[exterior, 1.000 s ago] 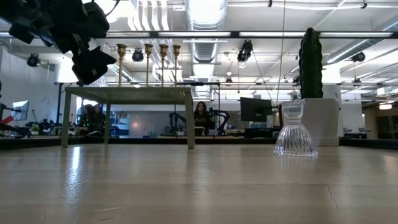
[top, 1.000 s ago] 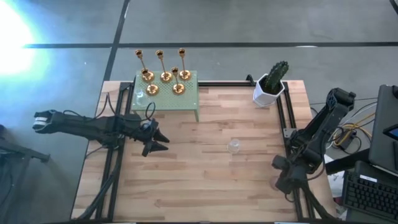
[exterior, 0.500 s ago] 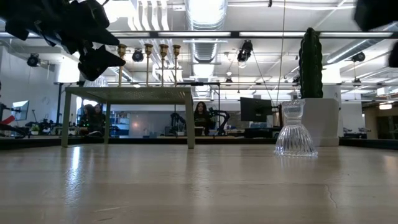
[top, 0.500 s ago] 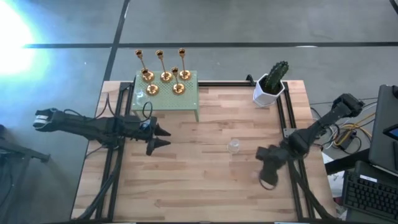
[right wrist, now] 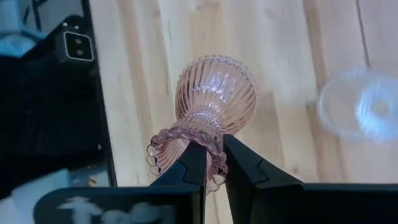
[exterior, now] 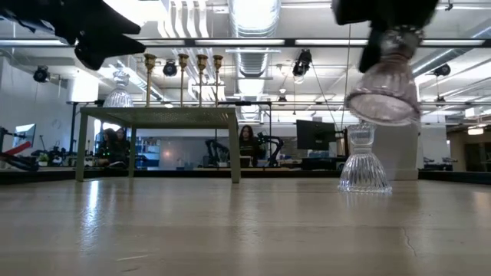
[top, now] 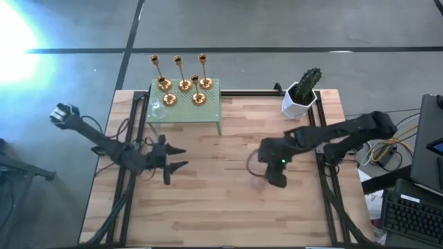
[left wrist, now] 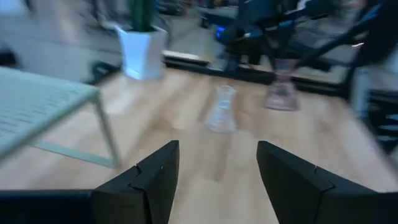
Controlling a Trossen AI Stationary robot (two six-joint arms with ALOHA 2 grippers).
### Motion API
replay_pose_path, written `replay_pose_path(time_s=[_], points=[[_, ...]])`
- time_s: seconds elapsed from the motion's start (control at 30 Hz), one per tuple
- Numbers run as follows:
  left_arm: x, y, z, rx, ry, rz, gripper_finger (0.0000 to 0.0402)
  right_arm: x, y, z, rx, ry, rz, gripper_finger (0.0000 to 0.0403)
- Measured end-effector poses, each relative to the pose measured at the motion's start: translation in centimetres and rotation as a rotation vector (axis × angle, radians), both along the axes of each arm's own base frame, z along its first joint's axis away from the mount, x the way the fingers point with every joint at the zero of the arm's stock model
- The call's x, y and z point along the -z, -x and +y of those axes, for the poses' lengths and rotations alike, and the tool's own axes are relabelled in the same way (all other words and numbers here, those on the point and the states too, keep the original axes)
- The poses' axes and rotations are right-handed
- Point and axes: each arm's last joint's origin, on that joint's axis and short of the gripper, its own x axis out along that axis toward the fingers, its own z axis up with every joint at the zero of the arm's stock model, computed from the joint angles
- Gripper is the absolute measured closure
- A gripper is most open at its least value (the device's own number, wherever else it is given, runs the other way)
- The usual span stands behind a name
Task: Pick & Place candle stick holders
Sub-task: Put the purple glass candle holder on the shelf
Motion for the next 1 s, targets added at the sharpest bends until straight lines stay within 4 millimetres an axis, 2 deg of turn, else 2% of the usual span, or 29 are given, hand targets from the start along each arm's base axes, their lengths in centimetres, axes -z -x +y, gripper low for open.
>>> replay_pose_path(time_s=[0.37, 0.6, 0.77, 1.0], points=[[0.4, -1.5, -0.7, -0.131, -0.235, 0.009, 0.0181, -1.0, -7.5, -4.1, -0.181, 0.077, 0.048, 0.0379], [0.7, -2.5, -0.2, -0.130, -0.235, 0.009, 0.0181, -2.5, -11.9, -6.6, -0.221, 0.124, -0.029, 0.0379], [0.9, -3.5, 0.4, -0.069, -0.197, -0.005, 0.0181, -3.3, -14.1, -7.7, -0.241, 0.151, -0.043, 0.0379], [0.4, -5.9, 1.8, 0.046, -0.159, 0.013, 0.0181, -3.2, -16.2, -8.3, -0.283, 0.208, 0.025, 0.0379]])
